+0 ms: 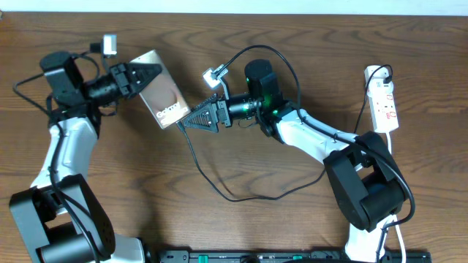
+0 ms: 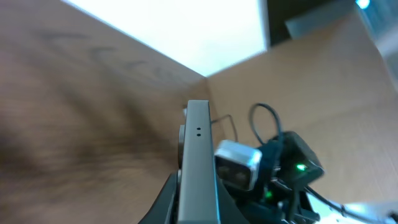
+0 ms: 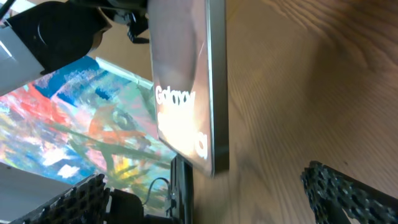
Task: Plug charger to phone and switch on socket
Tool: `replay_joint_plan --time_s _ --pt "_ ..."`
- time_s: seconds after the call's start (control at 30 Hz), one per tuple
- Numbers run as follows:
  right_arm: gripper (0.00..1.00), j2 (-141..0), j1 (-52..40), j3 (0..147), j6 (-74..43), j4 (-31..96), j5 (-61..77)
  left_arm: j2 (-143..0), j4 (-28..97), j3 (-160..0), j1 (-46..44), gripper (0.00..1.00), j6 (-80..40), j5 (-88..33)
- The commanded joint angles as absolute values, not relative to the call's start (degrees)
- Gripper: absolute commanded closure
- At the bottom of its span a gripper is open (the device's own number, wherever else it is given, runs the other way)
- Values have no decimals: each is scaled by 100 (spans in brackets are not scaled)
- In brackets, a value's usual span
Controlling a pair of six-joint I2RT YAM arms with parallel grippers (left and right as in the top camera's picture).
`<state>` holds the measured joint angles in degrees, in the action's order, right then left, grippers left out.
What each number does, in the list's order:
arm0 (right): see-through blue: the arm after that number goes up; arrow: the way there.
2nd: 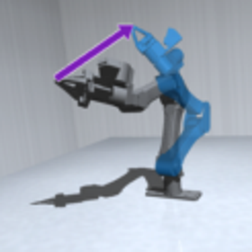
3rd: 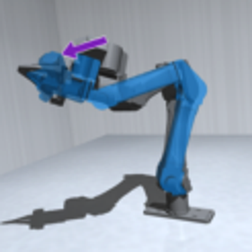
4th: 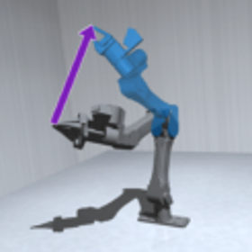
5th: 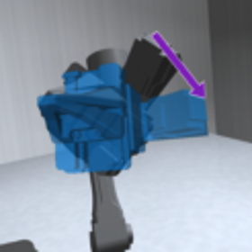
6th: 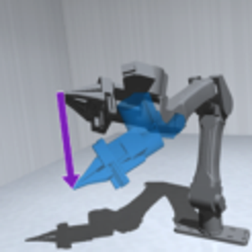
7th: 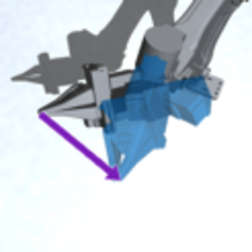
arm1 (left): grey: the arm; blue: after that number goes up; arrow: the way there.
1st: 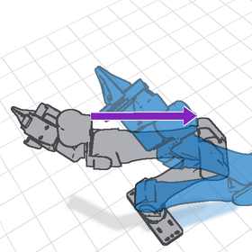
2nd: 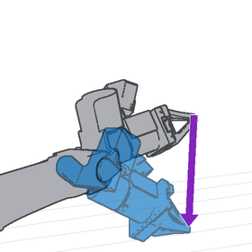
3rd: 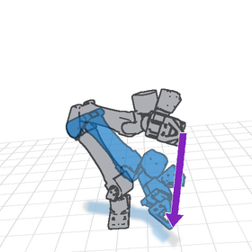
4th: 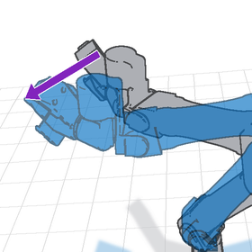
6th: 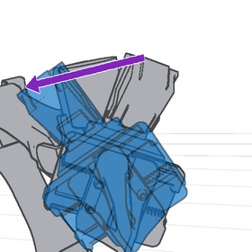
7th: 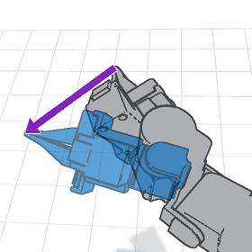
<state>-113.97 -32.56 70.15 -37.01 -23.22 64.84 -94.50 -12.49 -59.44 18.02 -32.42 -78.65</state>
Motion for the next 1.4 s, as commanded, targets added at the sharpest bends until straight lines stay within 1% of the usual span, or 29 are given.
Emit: replay_joint_plan --time_s 0.0,0.13,0.2,0.3,0.37,0.63,0.83,1.0,1.37 --pt "1 -11365 -3168 7118 -3590 -2228 6501 -9441 -493 -5946 2062 93 -2414 -7446" --pt "1 -11365 -3135 7118 -3553 -2178 6501 -9441 781 -5946 2220 92 -1678 -6626" --pt "1 -11365 -3138 7118 -3542 -2161 6499 -9441 1422 -5946 2233 93 -1365 -5929" --pt "1 -11365 -3138 7118 -3507 -2139 6486 -9443 2064 -5946 2215 93 -1264 -4928" --pt "1 -11365 -3138 7118 -3505 -2139 6484 -9443 2283 -5944 2217 93 -1249 -4584" --pt "1 -11365 -3138 7118 -3505 -2071 6486 -9594 2351 -5944 2217 93 -1258 -4311" --pt "1 -11365 -3138 7118 -3371 -1964 6484 -10302 2346 -5946 2217 92 -1278 -4307" --pt "1 -11365 -3138 7118 -3345 -1938 6484 -10750 2176 -5946 2217 92 -1291 -4746" --pt "1 -11365 -3138 7118 -3205 -1772 6438 -10812 2141 -5946 2217 93 -1293 -4678"
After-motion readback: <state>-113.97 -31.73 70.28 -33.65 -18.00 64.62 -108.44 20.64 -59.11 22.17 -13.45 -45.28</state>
